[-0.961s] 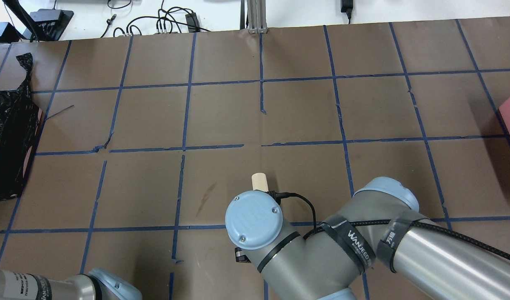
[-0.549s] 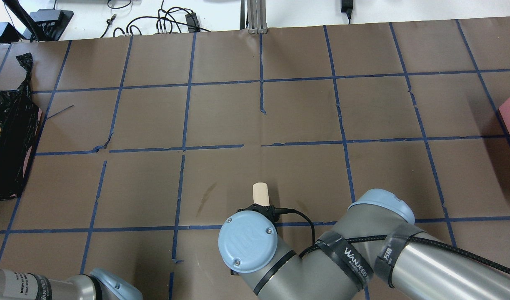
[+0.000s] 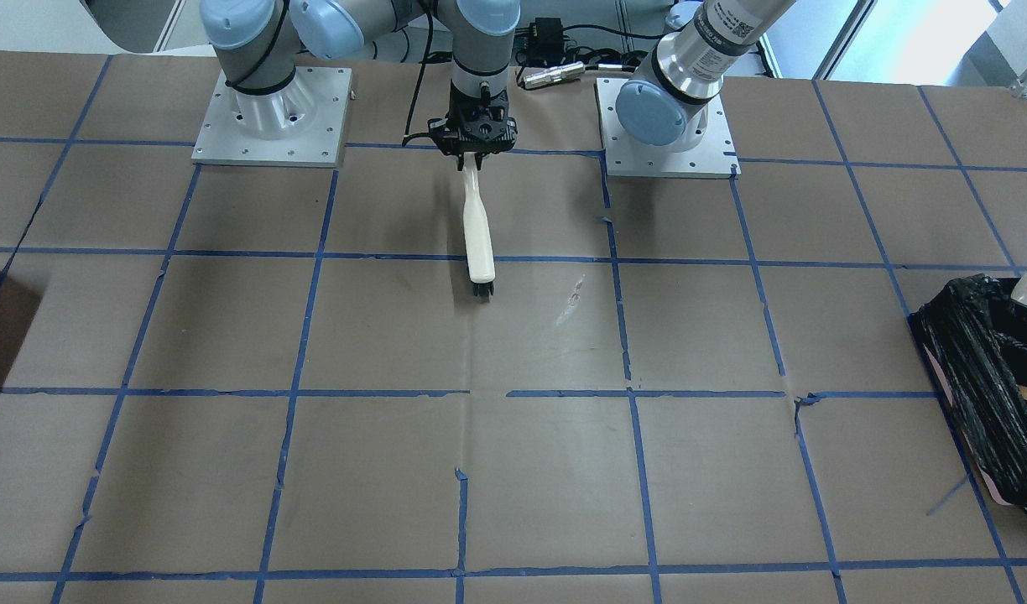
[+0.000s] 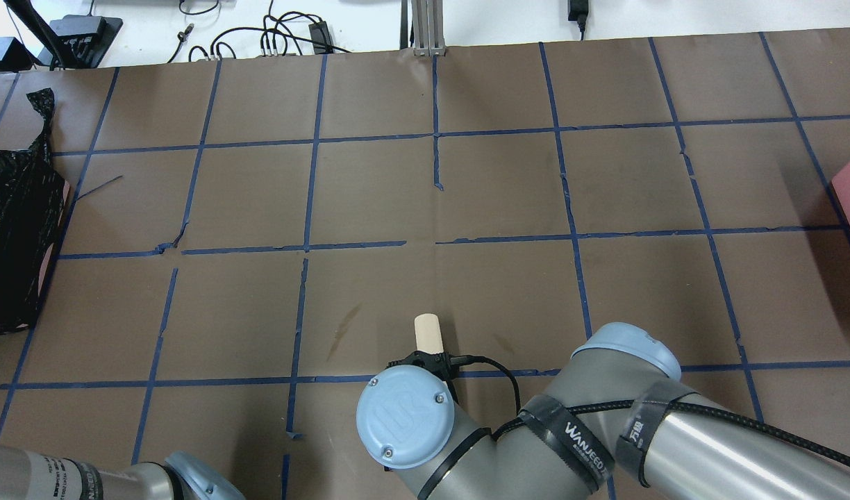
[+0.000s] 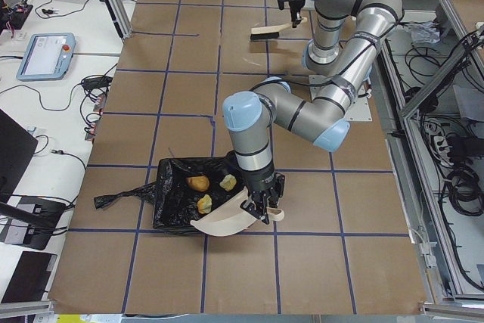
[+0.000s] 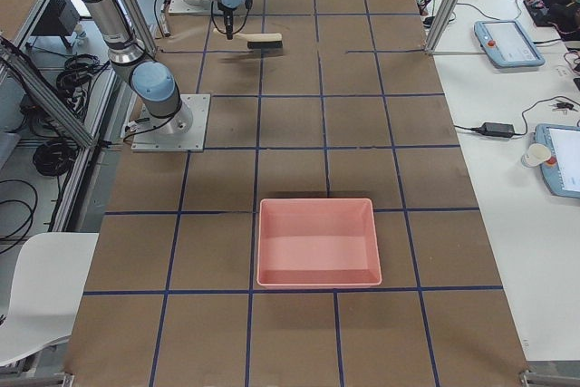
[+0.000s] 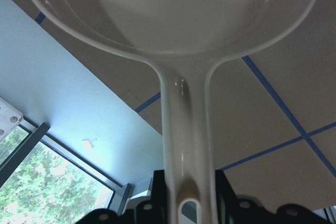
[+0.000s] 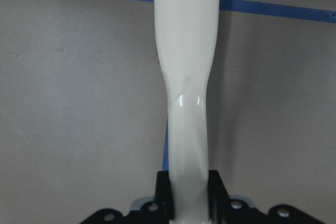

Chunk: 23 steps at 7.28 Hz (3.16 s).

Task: Sweep and dump trash in nearest bin
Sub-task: 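Tilt the dustpan over the black trash bin with the left gripper to dump, then raise the empty dustpan with the left gripper while the right lowers the brush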

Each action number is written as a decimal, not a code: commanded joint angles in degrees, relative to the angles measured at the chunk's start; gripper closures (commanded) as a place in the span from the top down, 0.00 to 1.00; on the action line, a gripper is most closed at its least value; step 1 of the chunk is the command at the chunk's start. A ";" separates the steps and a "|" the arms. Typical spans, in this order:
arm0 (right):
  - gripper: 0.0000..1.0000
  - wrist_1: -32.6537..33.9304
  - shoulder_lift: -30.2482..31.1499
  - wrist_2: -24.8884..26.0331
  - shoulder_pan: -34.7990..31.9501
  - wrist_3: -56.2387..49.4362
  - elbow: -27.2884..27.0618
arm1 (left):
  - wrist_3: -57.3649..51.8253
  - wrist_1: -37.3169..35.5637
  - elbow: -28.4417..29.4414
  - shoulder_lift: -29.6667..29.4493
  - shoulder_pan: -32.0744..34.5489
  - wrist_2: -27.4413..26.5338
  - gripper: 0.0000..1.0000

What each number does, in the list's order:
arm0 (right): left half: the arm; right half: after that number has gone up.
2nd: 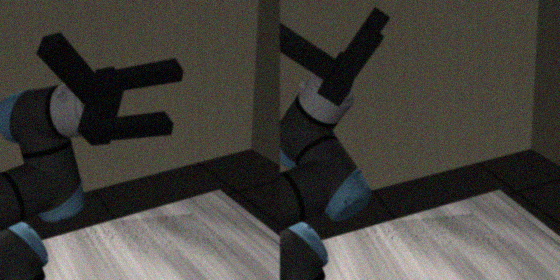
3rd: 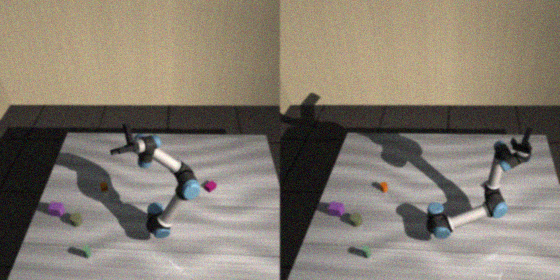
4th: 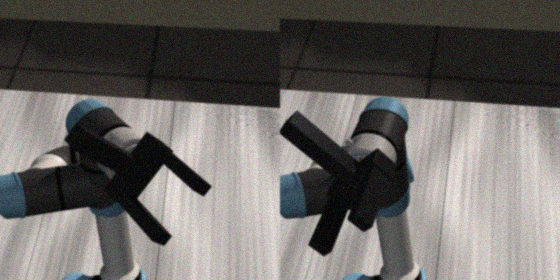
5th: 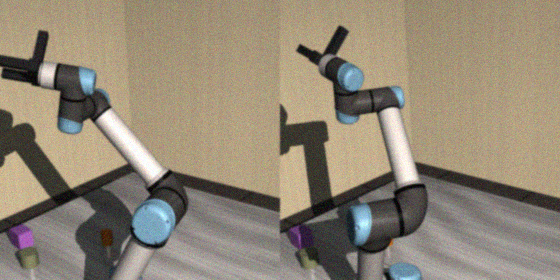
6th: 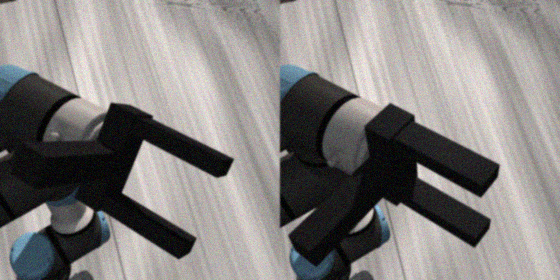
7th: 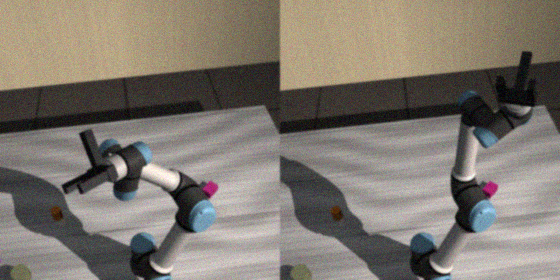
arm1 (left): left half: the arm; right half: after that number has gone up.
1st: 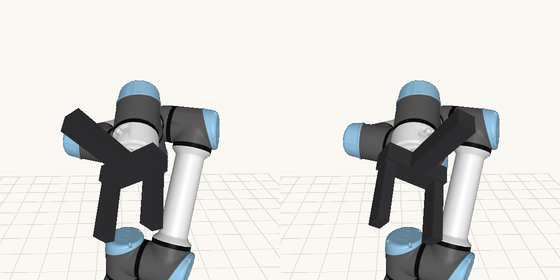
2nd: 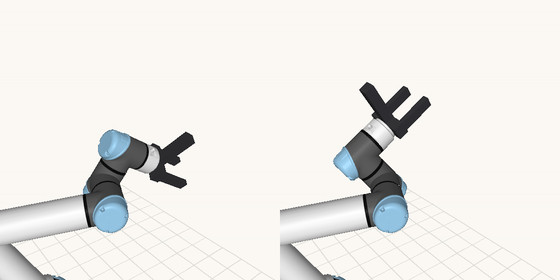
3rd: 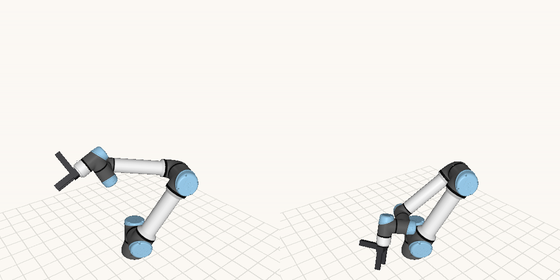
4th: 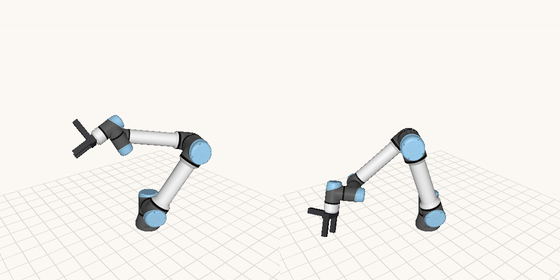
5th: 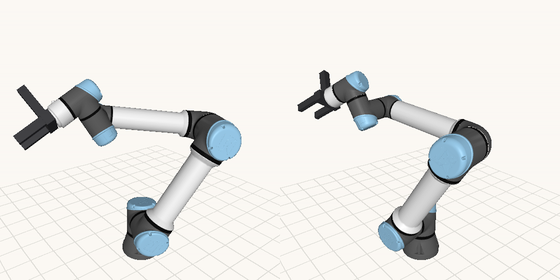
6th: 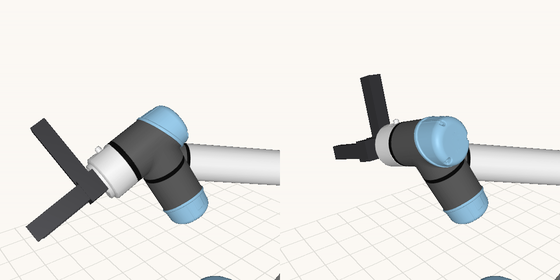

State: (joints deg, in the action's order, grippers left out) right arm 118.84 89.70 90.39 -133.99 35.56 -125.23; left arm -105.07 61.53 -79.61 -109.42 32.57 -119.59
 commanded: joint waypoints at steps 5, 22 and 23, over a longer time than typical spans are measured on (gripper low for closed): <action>0.08 -0.36 0.30 0.31 0.84 -0.94 -0.63 | -1.28 1.04 -0.37 7.01 4.86 -5.72 0.04; 0.96 -0.62 -0.67 2.14 2.41 -0.58 1.46 | 30.60 8.61 -5.30 4.57 25.51 25.73 0.04; 0.97 -5.42 -0.14 3.72 2.59 -0.67 5.74 | 32.45 8.61 -5.21 4.74 27.36 25.29 0.04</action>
State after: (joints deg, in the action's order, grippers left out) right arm 117.24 89.08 92.35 -131.97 35.12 -123.31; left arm -75.42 70.07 -84.83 -104.53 57.75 -93.99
